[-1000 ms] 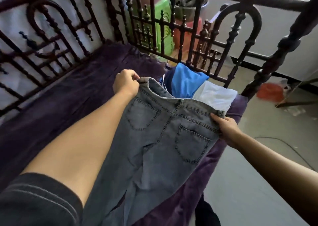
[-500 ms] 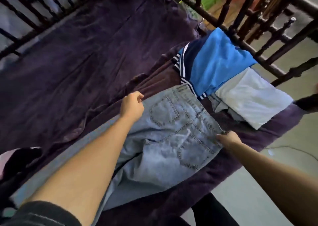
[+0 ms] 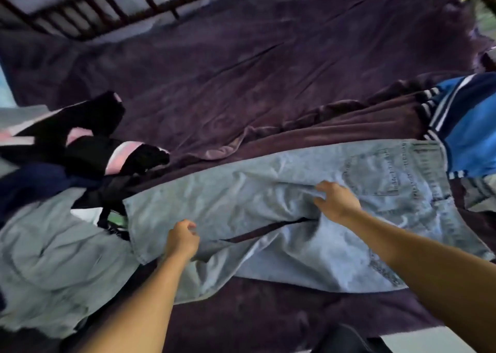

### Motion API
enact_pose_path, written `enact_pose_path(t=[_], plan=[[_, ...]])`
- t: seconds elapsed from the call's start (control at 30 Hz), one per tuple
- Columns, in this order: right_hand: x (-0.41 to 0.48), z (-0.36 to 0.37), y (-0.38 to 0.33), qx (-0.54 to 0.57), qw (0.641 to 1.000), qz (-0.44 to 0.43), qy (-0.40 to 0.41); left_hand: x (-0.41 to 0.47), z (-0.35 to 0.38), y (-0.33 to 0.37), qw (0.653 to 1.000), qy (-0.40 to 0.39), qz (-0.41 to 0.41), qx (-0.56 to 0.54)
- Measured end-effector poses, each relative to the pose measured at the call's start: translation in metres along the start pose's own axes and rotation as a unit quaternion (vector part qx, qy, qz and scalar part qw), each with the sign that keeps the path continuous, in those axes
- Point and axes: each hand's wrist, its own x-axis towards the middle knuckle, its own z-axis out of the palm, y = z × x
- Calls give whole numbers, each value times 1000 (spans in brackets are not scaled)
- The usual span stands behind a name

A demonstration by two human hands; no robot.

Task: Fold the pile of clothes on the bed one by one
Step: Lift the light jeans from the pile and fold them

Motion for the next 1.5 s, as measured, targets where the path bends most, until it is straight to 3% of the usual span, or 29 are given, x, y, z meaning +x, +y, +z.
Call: enact_pose_path(t=[0.2,0.3,0.4,0.53,0.6,0.73,0.83,0.9,1.0,1.1,1.17,1.23,1.33,1.43,1.5], plan=[[22,79,-112,-102,993,-35,-46,68,-44,-115,997,-3,-75,-7],[54,116,-174,-139,987,-71,-45,112,-63,-167,987,42,-129,-80],[90,147,-229,-151,979,-139,8,148,-61,-193,972,25,-164,-169],[132,171,-265,-192,973,-131,-2,173,-53,-184,950,5,-92,-298],[142,175,-268,-199,975,-97,4,184,-62,-177,946,48,-43,-318],[132,170,-269,-110,979,-117,129,208,-91,-167,949,178,19,-258],[93,168,-261,-104,974,-155,132,192,-91,-171,961,231,97,-121],[61,178,-239,-131,976,-153,77,157,-70,-176,949,193,243,-49],[6,205,-196,-188,966,-176,-39,98,-27,-191,908,31,414,63],[-43,236,-158,-276,920,-225,-162,61,11,-219,880,-141,410,194],[-62,253,-139,-328,898,-239,-166,51,28,-241,865,-204,366,277],[-68,265,-133,-319,908,-249,-107,47,42,-263,849,-210,341,345],[-66,270,-139,-223,944,-244,-4,44,51,-273,856,-144,330,372],[-67,261,-145,-143,974,-173,4,40,50,-262,903,-95,314,277],[-71,245,-142,-102,986,-131,-8,37,38,-247,950,-80,259,157]])
